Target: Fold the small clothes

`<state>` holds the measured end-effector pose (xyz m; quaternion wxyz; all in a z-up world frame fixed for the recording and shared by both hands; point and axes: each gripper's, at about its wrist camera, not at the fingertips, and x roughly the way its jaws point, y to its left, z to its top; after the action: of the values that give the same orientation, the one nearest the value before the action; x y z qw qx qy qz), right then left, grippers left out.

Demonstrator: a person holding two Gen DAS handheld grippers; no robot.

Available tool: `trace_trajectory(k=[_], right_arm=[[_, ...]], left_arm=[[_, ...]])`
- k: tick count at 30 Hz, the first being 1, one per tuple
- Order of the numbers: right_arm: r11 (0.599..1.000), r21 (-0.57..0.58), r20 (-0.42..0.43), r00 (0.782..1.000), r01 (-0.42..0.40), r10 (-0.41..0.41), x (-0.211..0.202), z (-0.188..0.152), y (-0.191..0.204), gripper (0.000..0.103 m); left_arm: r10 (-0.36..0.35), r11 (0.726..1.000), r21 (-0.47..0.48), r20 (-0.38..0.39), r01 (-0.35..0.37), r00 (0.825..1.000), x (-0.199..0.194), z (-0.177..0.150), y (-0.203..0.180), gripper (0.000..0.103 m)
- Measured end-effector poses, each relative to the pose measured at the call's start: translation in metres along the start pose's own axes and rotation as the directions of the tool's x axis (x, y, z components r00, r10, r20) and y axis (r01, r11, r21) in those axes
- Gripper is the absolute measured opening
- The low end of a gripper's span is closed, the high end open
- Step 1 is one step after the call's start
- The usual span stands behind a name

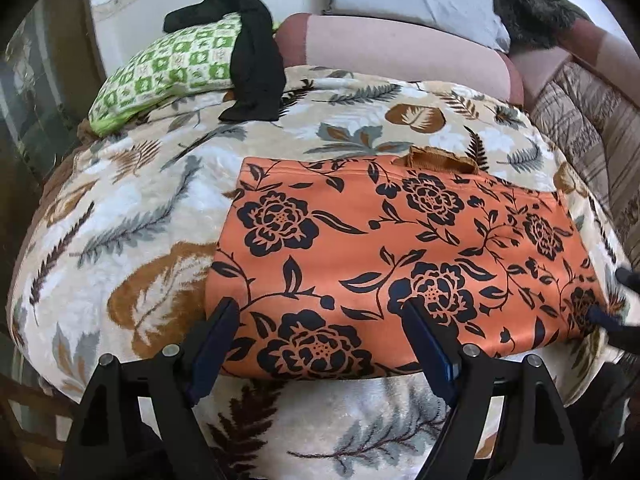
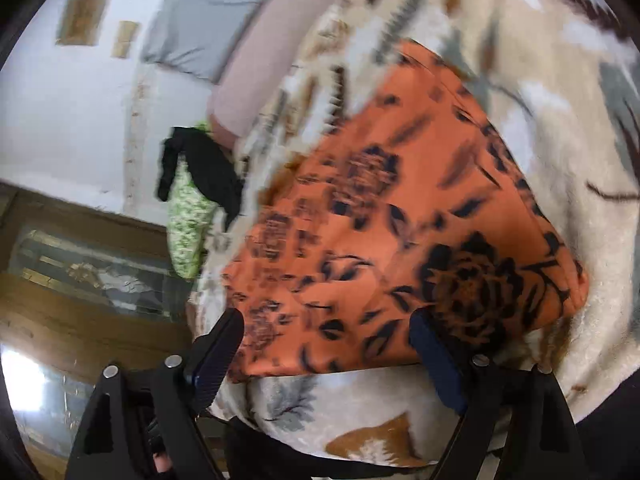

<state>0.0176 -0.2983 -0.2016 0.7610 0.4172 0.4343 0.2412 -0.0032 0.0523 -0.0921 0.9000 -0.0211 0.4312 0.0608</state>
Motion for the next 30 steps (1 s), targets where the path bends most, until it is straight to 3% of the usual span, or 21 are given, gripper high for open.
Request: trace_trajectory(k=[1, 3, 5, 9, 11, 15, 18, 22, 27, 30], right_arm=[[1.0, -0.001, -0.013, 1.0, 0.003, -0.003, 0.003, -0.002, -0.004, 0.087], [0.994, 0.056, -0.011, 0.996, 0.094, -0.094, 0.008, -0.007, -0.023, 0.087], [0.99, 0.14, 0.025, 0.999, 0.023, -0.027, -0.003, -0.012, -0.036, 0.087], [0.988, 0.149, 0.053, 0.998, -0.041, 0.034, -0.027, -0.034, -0.032, 0.087], [0.986, 0.164, 0.032, 0.999, -0.016, 0.011, -0.025, -0.043, -0.037, 0.087], [0.97, 0.243, 0.043, 0.999, 0.006, -0.017, -0.021, -0.037, -0.052, 0.087], [0.964, 0.265, 0.052, 0.998, 0.03, -0.045, -0.016, -0.027, -0.067, 0.087], [0.936, 0.351, 0.135, 0.99, -0.02, -0.03, -0.023, -0.018, -0.081, 0.087], [0.94, 0.34, 0.25, 0.964, -0.002, -0.088, -0.041, -0.001, -0.083, 0.087], [0.944, 0.33, 0.24, 0.967, 0.007, -0.091, -0.038, 0.008, -0.083, 0.08]], left_arm=[[-0.002, 1.0, -0.006, -0.003, 0.002, 1.0, 0.0, -0.001, 0.001, 0.083], [-0.002, 1.0, 0.003, -0.015, 0.002, 1.0, 0.001, -0.003, 0.001, 0.083], [0.004, 1.0, 0.007, -0.007, -0.004, 1.0, -0.002, -0.004, 0.001, 0.083], [-0.009, 0.999, -0.042, -0.011, 0.009, 1.0, 0.002, 0.0, -0.001, 0.083], [-0.025, 0.999, -0.032, -0.021, 0.024, 0.999, 0.006, 0.004, -0.011, 0.083], [-0.04, 0.999, 0.025, -0.026, 0.04, 0.999, 0.011, 0.008, -0.034, 0.083], [-0.046, 0.999, 0.016, -0.033, 0.046, 0.998, 0.017, 0.011, -0.041, 0.083], [-0.036, 0.999, 0.014, -0.05, 0.037, 0.998, 0.027, 0.013, -0.045, 0.083], [-0.029, 1.0, 0.007, -0.057, 0.03, 0.998, 0.038, 0.015, -0.046, 0.083], [-0.026, 1.0, 0.007, -0.075, 0.026, 0.997, 0.047, 0.014, -0.046, 0.083]])
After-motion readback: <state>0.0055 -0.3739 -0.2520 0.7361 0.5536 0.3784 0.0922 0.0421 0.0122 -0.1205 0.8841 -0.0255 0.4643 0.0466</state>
